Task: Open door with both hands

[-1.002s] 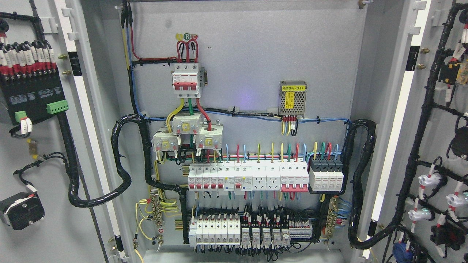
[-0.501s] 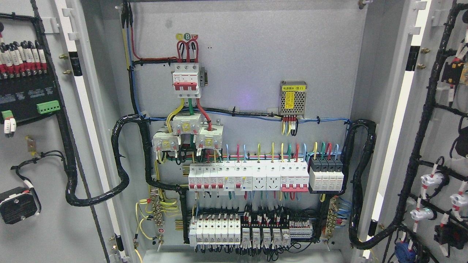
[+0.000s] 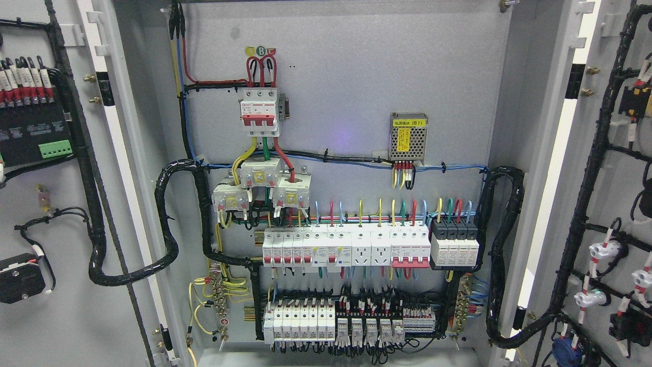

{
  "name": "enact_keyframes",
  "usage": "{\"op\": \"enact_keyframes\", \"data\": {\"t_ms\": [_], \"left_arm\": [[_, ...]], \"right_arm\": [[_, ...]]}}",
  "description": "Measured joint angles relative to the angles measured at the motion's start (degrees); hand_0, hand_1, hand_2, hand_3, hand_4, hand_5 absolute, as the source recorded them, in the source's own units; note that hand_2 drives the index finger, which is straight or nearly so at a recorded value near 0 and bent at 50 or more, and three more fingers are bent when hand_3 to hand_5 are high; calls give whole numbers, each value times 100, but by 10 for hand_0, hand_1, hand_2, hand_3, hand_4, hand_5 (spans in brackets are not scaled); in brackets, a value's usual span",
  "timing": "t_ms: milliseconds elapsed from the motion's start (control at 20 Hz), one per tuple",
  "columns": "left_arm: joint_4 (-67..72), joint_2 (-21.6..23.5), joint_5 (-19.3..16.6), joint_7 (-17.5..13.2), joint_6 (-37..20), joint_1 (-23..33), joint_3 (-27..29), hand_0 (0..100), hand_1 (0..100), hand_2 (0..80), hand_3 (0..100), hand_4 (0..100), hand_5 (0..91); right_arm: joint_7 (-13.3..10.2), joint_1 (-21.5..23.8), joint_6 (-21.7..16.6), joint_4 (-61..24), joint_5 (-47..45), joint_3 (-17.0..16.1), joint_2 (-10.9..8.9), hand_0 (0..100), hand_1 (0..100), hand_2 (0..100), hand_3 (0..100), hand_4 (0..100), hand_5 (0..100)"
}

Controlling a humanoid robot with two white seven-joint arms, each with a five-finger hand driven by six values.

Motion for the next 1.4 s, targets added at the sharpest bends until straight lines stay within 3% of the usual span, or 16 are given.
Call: {"op": "enact_keyframes", "data": {"t_ms": [701,1402], "left_arm": [[323,137,11,-40,61,-129,-9,0,0,0,0,0,0],[-259,139,173,-51,6,282,-13,0,0,0,0,0,0]], "right_arm": [[-8,111,0,-1,-59,-51,1,381,0,0,0,0,0],[21,63,-229,-51,-66,259,-291,381,0,0,0,0,0]]}}
